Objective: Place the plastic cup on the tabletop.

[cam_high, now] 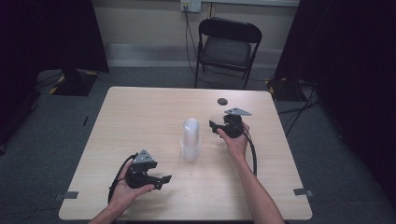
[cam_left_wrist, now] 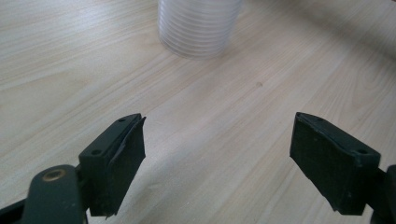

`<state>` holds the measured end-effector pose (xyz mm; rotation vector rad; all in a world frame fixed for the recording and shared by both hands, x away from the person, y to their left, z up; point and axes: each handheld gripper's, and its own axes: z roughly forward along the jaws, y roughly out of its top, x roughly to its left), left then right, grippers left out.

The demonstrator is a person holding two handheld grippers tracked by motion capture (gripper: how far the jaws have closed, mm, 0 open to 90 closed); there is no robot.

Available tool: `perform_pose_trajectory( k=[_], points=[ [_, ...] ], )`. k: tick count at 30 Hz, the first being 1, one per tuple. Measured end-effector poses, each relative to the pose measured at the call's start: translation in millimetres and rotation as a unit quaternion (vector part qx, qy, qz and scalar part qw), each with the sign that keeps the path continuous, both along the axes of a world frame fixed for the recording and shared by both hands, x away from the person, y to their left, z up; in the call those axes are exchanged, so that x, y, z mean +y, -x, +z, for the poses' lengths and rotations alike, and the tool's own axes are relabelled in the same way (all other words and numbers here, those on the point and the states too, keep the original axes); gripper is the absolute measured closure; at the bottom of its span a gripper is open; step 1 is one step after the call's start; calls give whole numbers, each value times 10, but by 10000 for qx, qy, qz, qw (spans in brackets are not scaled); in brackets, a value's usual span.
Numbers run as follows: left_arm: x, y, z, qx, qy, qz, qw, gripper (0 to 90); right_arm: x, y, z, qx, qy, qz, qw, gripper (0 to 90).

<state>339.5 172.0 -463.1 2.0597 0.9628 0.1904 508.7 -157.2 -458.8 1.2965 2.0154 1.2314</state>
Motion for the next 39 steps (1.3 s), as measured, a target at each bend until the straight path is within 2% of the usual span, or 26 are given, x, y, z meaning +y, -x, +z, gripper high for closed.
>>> perform_pose_trajectory(
  k=[9,23,30,39],
  points=[
    [-8,-1,-5,7,0,-5,10000,180,-29,109,-3,-76,24,91,9999,273],
    [-19,-3,-8,-1,-24,3,10000,182,-129,276,-20,-7,110,212,9997,283],
    [-13,-8,-9,12,-46,2,10000,182,-121,328,-32,114,216,273,9993,279],
    [-6,-12,-9,29,-17,42,10000,182,-133,340,-101,365,90,319,9988,205]
  ],
)
